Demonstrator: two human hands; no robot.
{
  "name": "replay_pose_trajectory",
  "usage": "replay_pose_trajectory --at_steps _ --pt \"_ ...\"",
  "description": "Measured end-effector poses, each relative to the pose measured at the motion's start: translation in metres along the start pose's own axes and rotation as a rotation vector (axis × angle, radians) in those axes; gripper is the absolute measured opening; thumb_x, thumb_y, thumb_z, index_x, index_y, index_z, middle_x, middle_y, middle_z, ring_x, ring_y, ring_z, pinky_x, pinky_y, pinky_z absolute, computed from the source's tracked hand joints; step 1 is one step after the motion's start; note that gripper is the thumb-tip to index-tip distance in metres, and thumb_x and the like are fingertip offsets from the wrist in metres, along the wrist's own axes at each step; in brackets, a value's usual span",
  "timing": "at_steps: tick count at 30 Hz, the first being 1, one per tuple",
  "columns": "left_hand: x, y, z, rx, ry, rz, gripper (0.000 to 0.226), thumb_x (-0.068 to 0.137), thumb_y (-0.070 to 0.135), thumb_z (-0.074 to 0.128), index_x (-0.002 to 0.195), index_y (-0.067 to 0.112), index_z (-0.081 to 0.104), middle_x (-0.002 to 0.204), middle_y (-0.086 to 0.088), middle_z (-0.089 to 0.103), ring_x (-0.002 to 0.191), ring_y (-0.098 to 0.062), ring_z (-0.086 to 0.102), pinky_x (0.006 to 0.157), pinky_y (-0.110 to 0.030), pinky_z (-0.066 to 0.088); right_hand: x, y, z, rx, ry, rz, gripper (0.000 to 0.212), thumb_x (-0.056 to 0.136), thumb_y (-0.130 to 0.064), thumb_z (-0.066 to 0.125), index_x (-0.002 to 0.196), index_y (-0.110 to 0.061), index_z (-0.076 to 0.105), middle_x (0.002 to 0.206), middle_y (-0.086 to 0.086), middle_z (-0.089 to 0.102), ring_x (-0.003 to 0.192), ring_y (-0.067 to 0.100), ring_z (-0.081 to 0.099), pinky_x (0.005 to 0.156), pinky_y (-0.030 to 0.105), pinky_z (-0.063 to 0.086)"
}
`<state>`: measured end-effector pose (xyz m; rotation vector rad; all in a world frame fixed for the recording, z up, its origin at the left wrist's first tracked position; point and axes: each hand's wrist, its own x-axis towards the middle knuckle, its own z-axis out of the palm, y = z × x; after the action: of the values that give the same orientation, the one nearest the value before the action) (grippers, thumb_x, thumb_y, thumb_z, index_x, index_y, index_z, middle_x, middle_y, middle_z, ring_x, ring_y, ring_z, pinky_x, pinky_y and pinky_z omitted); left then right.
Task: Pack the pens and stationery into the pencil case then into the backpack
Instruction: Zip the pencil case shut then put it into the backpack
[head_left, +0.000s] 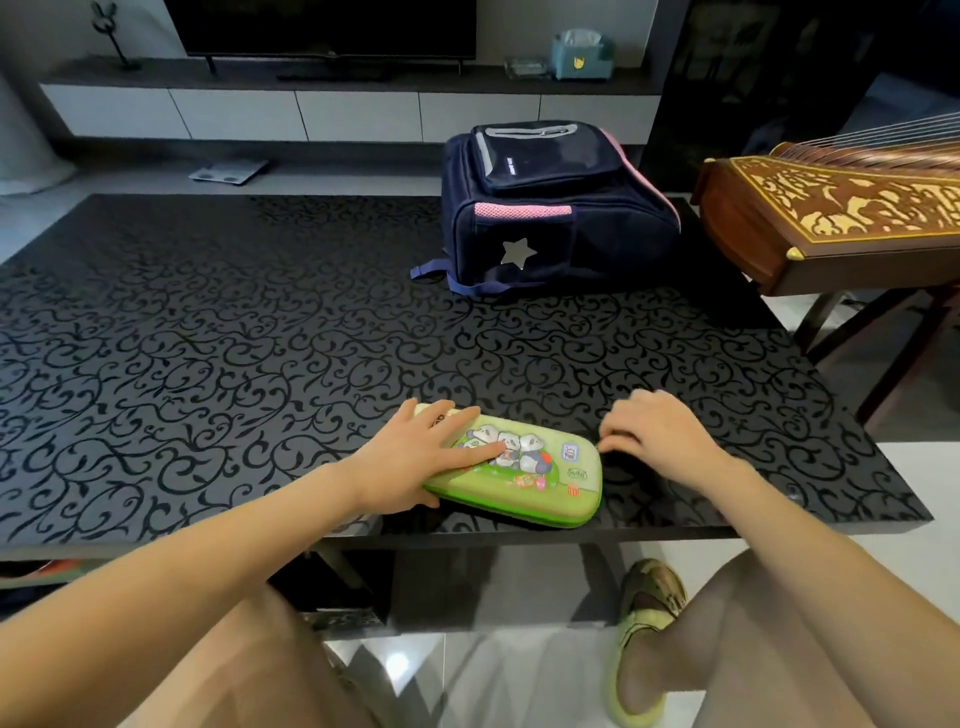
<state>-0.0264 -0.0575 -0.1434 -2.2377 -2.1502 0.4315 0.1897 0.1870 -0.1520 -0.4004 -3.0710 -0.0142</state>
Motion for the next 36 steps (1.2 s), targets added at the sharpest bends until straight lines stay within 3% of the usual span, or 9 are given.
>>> replay_pose_trajectory --at_steps 4,8,11,14,17,20,26,30,36 --pt "0.005 -0.003 -0.005 -0.007 -0.045 0.035 0.093 0.083 0.042 0.064 0.144 0.046 -0.007 0.158 -0.003 0.001 0.141 -0.031 0.008 0.113 -0.054 0.016 0.053 -0.008 -0.012 -0.087 -0.164 -0.146 0.024 0.087 -0.046 0.056 0.093 -0.027 0.07 0.097 -0.009 0.065 0.093 0.017 0.054 0.074 0.029 0.033" --pt "0.008 -0.013 -0.01 -0.033 -0.05 0.048 0.092 0.083 0.033 0.066 0.145 0.047 -0.002 0.158 0.003 0.002 0.144 -0.028 0.004 0.115 -0.056 0.013 0.065 -0.028 -0.029 0.2 -0.364 0.142 0.034 0.091 -0.048 0.051 0.111 -0.025 0.067 0.122 -0.006 0.064 0.111 0.016 0.056 0.094 0.036 0.044" --pt "0.013 -0.012 -0.013 -0.054 0.034 -0.042 0.088 0.083 0.008 0.057 0.145 0.046 0.007 0.157 0.004 0.011 0.145 -0.024 0.008 0.114 -0.058 0.013 0.04 -0.066 -0.038 0.502 -0.374 0.253 0.072 0.082 -0.07 0.043 0.144 -0.037 0.028 0.148 -0.006 0.039 0.132 0.019 0.041 0.105 0.039 0.036" --pt "0.022 -0.002 -0.018 -0.198 0.031 -0.188 0.083 0.079 0.003 0.051 0.145 0.041 0.02 0.156 0.001 0.016 0.144 -0.021 0.009 0.114 -0.058 0.011 0.01 -0.116 -0.022 0.354 -0.348 0.228 0.102 0.066 -0.077 0.052 0.146 -0.042 0.0 0.14 0.002 0.039 0.123 0.029 0.045 0.095 0.044 0.04" --pt "0.036 -0.002 -0.032 -0.428 0.053 -0.265 0.068 0.078 0.007 0.052 0.138 0.037 0.039 0.151 0.002 0.028 0.141 -0.019 0.021 0.115 -0.057 0.009 0.004 -0.127 -0.011 0.447 -0.212 0.37 0.096 0.064 -0.065 0.06 0.143 -0.042 0.01 0.128 0.003 0.043 0.115 0.028 0.05 0.09 0.042 0.042" --pt "0.046 -0.011 -0.04 -0.496 0.107 -0.299 0.057 0.081 0.011 0.055 0.133 0.034 0.047 0.147 0.001 0.037 0.136 -0.02 0.031 0.114 -0.055 0.017 0.003 -0.115 -0.014 0.43 -0.205 0.438 0.09 0.064 -0.056 0.061 0.141 -0.04 0.016 0.128 0.002 0.041 0.115 0.028 0.05 0.09 0.041 0.044" --pt "0.069 -0.014 -0.065 -0.353 0.243 -0.345 0.046 0.09 0.017 0.049 0.133 0.033 0.048 0.144 0.0 0.04 0.136 -0.023 0.03 0.115 -0.054 0.012 -0.022 -0.029 -0.014 0.417 -0.149 0.78 0.091 0.072 -0.059 0.059 0.146 -0.032 0.014 0.132 0.008 0.038 0.112 0.031 0.051 0.084 0.037 0.047" --pt "0.103 -0.006 -0.072 -0.221 0.37 -0.311 0.042 0.09 0.015 0.05 0.131 0.025 0.052 0.139 -0.007 0.045 0.133 -0.028 0.034 0.115 -0.052 0.012 -0.032 0.039 -0.013 0.361 -0.134 1.006 0.09 0.077 -0.061 0.054 0.148 -0.027 0.01 0.14 0.015 0.032 0.119 0.037 0.045 0.09 0.041 0.044" --pt "0.201 0.002 -0.11 0.133 0.339 -0.167 0.048 0.088 0.012 0.049 0.136 0.016 0.043 0.147 -0.02 0.032 0.139 -0.038 0.022 0.116 -0.057 0.006 0.0 0.088 -0.022 0.188 -0.252 0.94 0.066 0.09 -0.047 0.037 0.148 -0.036 0.009 0.156 0.015 0.004 0.129 0.051 0.025 0.104 0.05 0.035"
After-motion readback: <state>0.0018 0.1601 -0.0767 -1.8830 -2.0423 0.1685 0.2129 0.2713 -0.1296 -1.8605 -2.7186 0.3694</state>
